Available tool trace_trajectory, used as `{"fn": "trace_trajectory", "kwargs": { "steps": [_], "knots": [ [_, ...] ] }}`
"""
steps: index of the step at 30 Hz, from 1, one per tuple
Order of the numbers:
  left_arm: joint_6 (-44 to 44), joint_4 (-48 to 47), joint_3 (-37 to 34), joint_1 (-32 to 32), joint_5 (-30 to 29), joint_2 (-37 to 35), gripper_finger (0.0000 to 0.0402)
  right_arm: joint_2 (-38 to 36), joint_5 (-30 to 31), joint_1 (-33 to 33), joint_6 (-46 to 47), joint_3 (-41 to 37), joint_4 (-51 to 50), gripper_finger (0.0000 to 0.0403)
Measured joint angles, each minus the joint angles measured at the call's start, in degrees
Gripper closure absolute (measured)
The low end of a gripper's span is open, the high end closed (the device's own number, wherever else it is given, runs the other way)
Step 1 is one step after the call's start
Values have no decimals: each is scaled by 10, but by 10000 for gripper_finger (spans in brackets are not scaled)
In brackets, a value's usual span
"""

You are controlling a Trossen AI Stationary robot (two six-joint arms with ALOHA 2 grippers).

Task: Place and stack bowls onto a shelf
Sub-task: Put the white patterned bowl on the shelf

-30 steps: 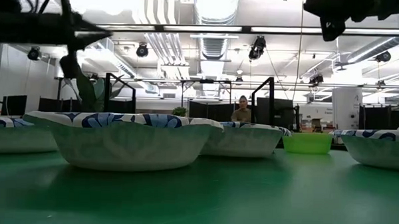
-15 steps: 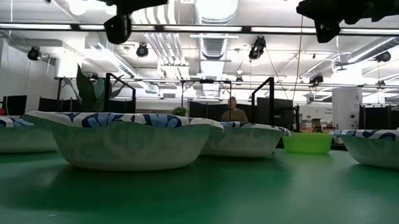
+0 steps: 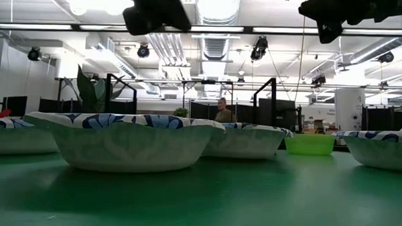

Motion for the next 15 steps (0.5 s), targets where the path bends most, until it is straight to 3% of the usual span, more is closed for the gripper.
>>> {"fn": "trace_trajectory", "kwargs": {
  "steps": [7, 15],
  "knots": [
    [178, -92, 65, 8, 5, 85, 402, 0, 0, 0, -6, 0, 0, 369],
    [214, -56, 70, 45, 40, 124, 390, 0, 0, 0, -11, 0, -2, 369]
  ]
}}
